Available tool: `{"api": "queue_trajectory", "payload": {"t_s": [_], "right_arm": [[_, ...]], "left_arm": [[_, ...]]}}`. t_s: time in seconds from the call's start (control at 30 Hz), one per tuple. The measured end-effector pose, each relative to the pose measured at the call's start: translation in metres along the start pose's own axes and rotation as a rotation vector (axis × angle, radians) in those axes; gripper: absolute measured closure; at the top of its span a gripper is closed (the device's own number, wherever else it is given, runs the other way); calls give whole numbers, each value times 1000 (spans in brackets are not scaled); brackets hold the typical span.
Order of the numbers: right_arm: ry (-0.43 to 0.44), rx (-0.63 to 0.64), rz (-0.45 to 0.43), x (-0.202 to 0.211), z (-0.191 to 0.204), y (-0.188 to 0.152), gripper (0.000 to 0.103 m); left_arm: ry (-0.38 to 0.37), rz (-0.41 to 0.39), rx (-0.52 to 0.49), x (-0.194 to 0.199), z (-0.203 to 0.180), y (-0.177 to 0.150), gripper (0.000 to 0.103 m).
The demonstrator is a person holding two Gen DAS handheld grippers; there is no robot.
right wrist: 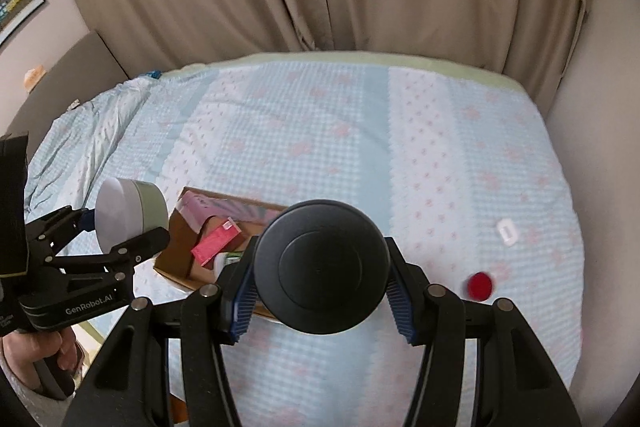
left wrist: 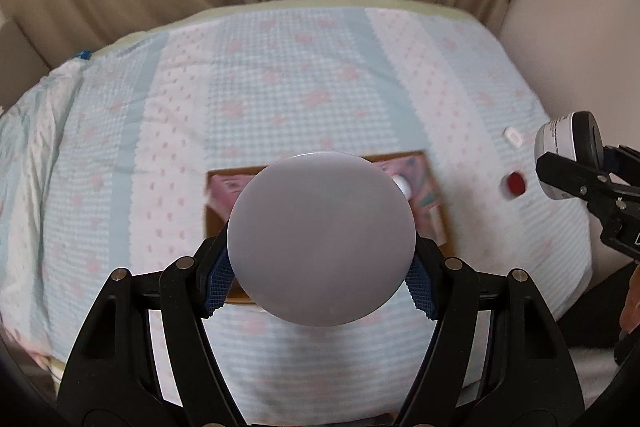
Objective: Organize rigid objects
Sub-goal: 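Carry the white lid and black cap into the cardboard box and release both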
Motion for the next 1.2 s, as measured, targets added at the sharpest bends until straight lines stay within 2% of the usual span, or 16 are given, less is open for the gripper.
{"api": "queue_trajectory", "payload": {"t_s": [0.23,0.5,0.73,0.93,0.97,1.0,1.03,1.07,1.1,1.13,1.2], "right_arm": [[5,-4,94,-51,70,-7,51],[38,34,194,-116,123,-10,51],[65,-19,305,-180,141,-16,51],[100,-78,385,-205,142,-23,51],[111,-94,393,-207,141,-24,51],[125,-111,399,-210,141,-24,50],[137,-135,411,-212,140,-25,50],[147,-170,424,-213,137,-26,41],[155,-196,422,-213,135,-25,16],[156,-215,405,-211,132,-23,4],[146,-231,371,-205,123,-22,0]], "left_arm": [[-2,104,8,-44,76,-16,35],[-23,187,54,-109,120,-23,35],[-30,265,50,-159,136,-29,35],[-30,293,30,-170,131,-32,34],[-30,297,22,-171,129,-33,30],[-34,300,14,-171,126,-33,21],[-38,298,8,-170,123,-32,1],[-51,288,4,-167,119,-31,0],[-58,278,2,-164,116,-31,0],[-60,273,1,-162,114,-32,0],[-61,261,2,-156,111,-32,0]]}}
Point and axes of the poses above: each gripper's, at about its wrist camera, not at the fingertips, and x roughly against the way its jaws point, z to its left, y to its top, the point moved 9 cm from there along -x, roughly the way its jaws point, and after that the axes turned 15 degrees about -y, right-handed, at the moved point
